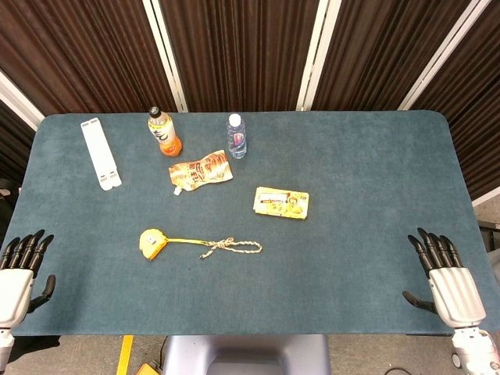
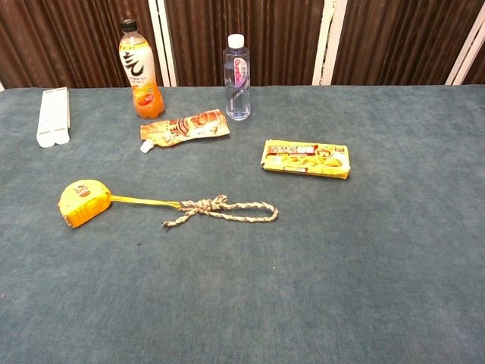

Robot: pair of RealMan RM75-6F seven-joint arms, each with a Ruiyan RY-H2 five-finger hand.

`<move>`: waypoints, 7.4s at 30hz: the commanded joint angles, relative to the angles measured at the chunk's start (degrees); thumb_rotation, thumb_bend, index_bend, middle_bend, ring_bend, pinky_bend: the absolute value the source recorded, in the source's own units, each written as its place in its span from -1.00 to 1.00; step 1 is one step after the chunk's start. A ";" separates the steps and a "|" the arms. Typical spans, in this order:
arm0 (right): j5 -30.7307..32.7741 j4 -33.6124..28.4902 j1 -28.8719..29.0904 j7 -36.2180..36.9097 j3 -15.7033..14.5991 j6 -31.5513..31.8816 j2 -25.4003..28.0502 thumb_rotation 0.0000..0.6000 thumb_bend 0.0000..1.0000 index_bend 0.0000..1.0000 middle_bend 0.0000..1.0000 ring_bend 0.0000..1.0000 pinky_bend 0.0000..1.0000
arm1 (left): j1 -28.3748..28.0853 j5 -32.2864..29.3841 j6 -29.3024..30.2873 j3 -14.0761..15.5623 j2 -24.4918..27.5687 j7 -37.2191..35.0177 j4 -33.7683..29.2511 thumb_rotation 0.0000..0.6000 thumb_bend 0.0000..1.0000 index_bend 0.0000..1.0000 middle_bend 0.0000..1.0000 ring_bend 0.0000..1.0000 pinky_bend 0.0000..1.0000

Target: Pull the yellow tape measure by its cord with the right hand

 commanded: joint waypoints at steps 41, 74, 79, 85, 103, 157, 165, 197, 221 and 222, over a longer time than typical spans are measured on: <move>21.95 -3.00 26.89 -12.04 12.29 -31.03 -14.91 1.00 -0.72 -0.23 -0.94 -1.00 -1.00 | 1.81 1.75 2.71 0.90 1.27 0.91 -2.74 1.00 0.03 -0.93 -1.00 -1.00 -0.89; 31.06 22.02 39.38 -7.21 15.85 -34.72 -40.10 1.00 -0.37 0.09 -0.92 -0.99 -1.00 | 2.10 0.84 2.90 0.33 1.56 1.17 -2.94 1.00 0.03 -0.93 -1.00 -1.00 -0.88; 31.33 23.93 40.24 -6.82 15.37 -35.44 -41.75 1.00 -0.37 0.12 -0.92 -0.99 -1.00 | 2.07 0.29 2.86 0.00 1.96 0.56 -3.24 1.00 0.03 -0.93 -1.00 -1.00 -0.88; 31.89 26.24 41.05 -6.63 15.27 -35.86 -43.58 1.00 -0.35 0.14 -0.92 -0.99 -1.00 | 2.46 0.76 3.46 0.22 2.21 -0.41 -2.83 1.00 0.03 -0.93 -1.00 -1.00 -0.88; 33.51 29.37 42.44 -6.68 15.51 -36.61 -46.72 1.00 -0.19 0.18 -0.92 -0.99 -1.00 | 2.85 0.07 3.64 0.05 2.53 -0.91 -3.05 1.00 0.03 -0.93 -1.00 -1.00 -0.88; 32.05 11.34 34.12 -14.68 12.68 -24.06 -25.32 1.00 0.11 0.75 -0.68 -0.88 -1.00 | 2.99 0.60 3.42 0.28 2.54 -0.81 -3.45 1.00 0.03 -0.90 -1.00 -1.00 -0.87; 28.99 8.23 27.97 -10.23 10.54 -19.55 -15.47 1.00 0.11 0.75 -0.68 -0.88 -1.00 | 2.91 0.97 3.09 0.59 2.08 0.47 -3.57 1.00 0.03 -0.90 -1.00 -1.00 -0.88; 28.08 15.60 23.00 4.47 12.61 -23.23 -9.32 1.00 0.11 0.64 -0.68 -0.88 -1.00 | 2.33 0.32 2.05 0.41 1.06 2.85 -3.98 1.00 0.03 -0.90 -1.00 -1.00 -0.87; 23.03 -1.73 20.08 -8.92 5.89 -15.80 -5.41 1.00 -1.00 -0.98 -0.96 -1.00 -1.00 | 2.67 0.22 2.75 0.22 1.77 1.50 -3.88 1.00 0.03 -0.90 -1.00 -1.00 -0.88; 21.41 -1.86 18.33 -7.23 4.71 -14.12 -4.56 1.00 -1.00 -0.95 -0.96 -1.00 -1.00 | 2.64 0.11 2.65 0.19 1.76 1.45 -3.86 1.00 0.03 -0.90 -1.00 -1.00 -0.87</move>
